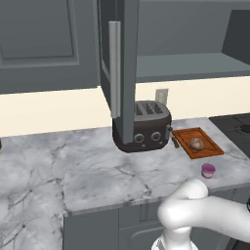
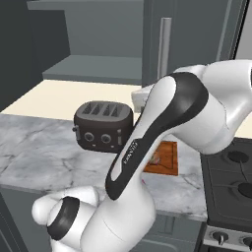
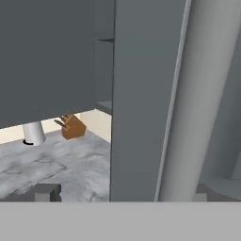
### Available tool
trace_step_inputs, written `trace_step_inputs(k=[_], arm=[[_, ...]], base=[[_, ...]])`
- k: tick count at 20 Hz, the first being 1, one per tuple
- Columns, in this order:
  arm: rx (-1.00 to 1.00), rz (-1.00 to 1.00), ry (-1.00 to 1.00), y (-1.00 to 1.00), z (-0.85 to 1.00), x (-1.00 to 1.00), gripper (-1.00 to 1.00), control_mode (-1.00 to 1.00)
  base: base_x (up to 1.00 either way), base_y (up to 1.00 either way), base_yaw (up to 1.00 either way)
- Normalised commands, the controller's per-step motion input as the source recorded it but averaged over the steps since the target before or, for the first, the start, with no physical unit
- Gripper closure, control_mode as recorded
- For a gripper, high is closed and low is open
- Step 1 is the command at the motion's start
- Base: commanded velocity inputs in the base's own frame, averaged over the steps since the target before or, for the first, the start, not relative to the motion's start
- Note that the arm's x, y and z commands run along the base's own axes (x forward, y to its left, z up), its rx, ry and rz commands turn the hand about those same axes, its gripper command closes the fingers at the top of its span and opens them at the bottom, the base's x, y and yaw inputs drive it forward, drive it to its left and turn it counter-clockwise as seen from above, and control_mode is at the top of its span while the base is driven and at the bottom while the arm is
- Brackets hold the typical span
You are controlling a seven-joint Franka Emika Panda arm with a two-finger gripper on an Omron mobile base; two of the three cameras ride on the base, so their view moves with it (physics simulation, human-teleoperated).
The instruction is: Pick the bread, place it on the cutting board, pick the jam, place it on the counter, and close the cabinet.
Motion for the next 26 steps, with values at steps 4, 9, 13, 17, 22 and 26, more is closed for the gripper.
trace_step_inputs(k=[4,9,13,17,22,26], arm=[[0.0,-0.13,-0.09,0.2,0.0,0.0,-1.0,-1.0],[0.0,-0.1,-0.1,0.2,0.0,0.04,-1.0,-1.0],[0.0,-0.03,-0.1,0.16,-0.06,0.16,-1.0,-1.0],[0.0,0.0,-0.1,0.11,-0.14,0.28,-1.0,-1.0],[0.03,0.0,-0.06,0.01,-0.17,0.34,-1.0,-1.0],[0.02,0.0,-0.03,0.0,-0.08,0.2,-1.0,-1.0]], base=[[0.0,0.0,0.0],[0.0,0.0,0.0],[0.0,0.0,0.0],[0.0,0.0,0.0],[0.0,0.0,0.0],[0.0,0.0,0.0]])
